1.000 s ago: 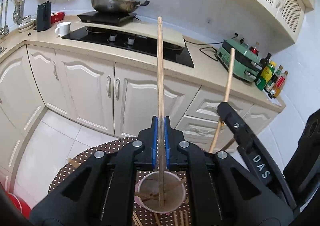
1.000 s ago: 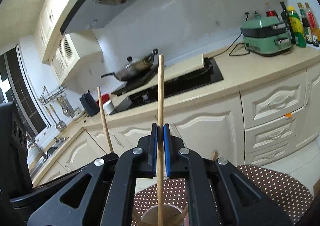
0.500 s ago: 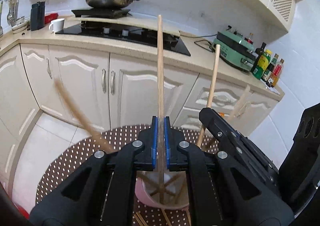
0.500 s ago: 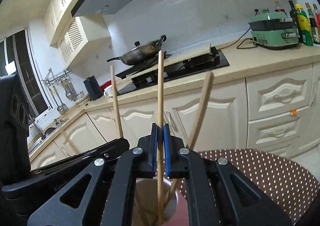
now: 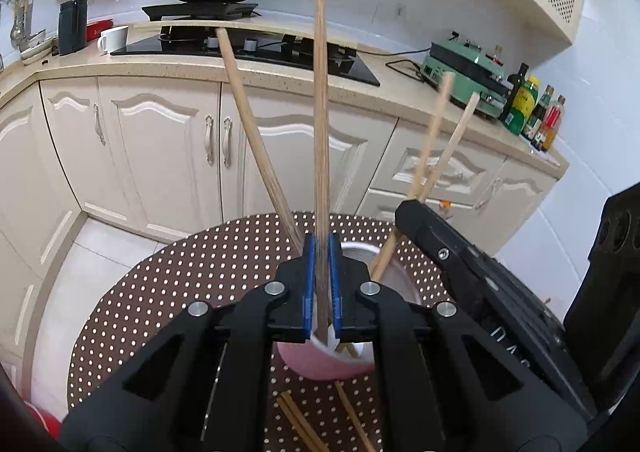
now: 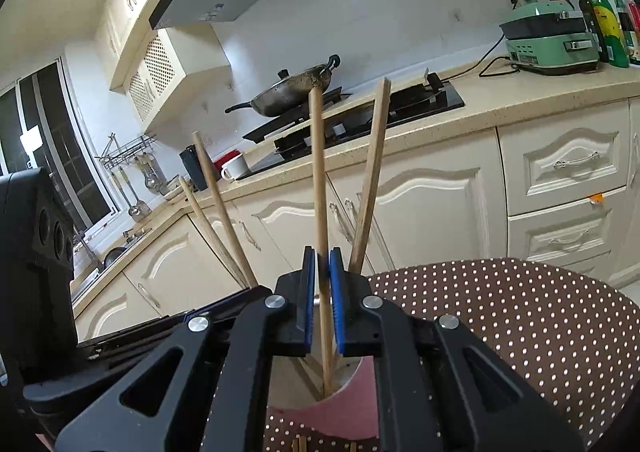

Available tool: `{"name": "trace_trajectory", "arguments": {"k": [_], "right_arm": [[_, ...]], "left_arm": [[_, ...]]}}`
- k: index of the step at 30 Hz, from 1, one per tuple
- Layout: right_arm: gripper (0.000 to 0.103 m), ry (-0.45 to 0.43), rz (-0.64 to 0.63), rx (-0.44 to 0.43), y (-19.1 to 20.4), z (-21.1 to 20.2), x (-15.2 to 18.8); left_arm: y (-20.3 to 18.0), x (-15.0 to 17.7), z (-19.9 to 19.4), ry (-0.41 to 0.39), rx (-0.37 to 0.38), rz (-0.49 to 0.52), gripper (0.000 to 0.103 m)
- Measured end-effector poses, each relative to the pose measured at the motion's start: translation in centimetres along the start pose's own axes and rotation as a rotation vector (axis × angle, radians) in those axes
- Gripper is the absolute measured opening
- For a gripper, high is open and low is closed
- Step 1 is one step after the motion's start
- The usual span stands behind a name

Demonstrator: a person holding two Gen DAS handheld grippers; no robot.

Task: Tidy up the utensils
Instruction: 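Open both grippers to drop the chopsticks into the pink cup, then lower both tools toward the chopsticks lying on the table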

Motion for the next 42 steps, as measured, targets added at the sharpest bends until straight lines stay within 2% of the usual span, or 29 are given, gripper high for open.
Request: {"name": "trace_trajectory", "arguments": {"k": [4, 7, 9, 11, 13, 17, 25, 30, 34, 42], "right_arm": [[0.013, 0.029, 0.033, 0.006, -0.1, -0.5, 0.3], [0.025, 0.033, 0.042, 0.032, -0.4, -1.1, 0.3], [0.041, 0.032, 0.052, 0.057, -0.6, -1.8, 0.1], [0.047, 0.032, 0.060, 0.064, -0.7, -2.3, 0.0], [0.049, 0.033, 0.050, 0.078, -0.7, -2.7, 0.0], [0.056, 0.039, 0.025, 0.118, -0.2, -3.7, -0.2], [0.064, 0.044, -0.032, 0.162, 2.1, -6.6, -1.5], [0.069, 0.028, -0.058, 0.156, 4.5, -9.4, -2.9], [0.072, 0.023, -0.110, 0.164, 6.5, -11.9, -3.5], [0.077, 0.025, -0.130, 0.143, 8.9, -16.5, -3.6]], "left_arm": [[-0.3, 0.4, -0.5, -0.003, -0.021, 0.016, 0.008], [-0.2, 0.5, -0.9, 0.004, -0.030, 0.013, 0.008], [-0.1, 0.4, -1.1, 0.017, -0.023, 0.007, 0.008], [-0.1, 0.4, -1.1, 0.040, -0.025, 0.014, 0.012], [-0.1, 0.6, -1.4, 0.051, -0.029, 0.020, 0.025], [-0.1, 0.9, -2.4, 0.054, -0.036, 0.013, 0.041], [-0.6, 0.1, -5.8, 0.051, -0.069, 0.004, 0.042], [-1.0, -0.8, -9.8, 0.028, -0.083, -0.029, 0.045], [-1.7, -1.4, -12.9, -0.001, -0.111, -0.023, 0.046], [-3.6, -2.0, -19.4, -0.045, -0.153, -0.015, 0.048]]}}
Point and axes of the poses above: each gripper's, at about its wrist camera, not at the fingertips, and z roughly the way its jaws point, y to its left, x to its underside, the point moved 3 cm from there along z, roughly the way its jaws point, and after that the axes turned 8 degrees about z, right-handed, at the moved point
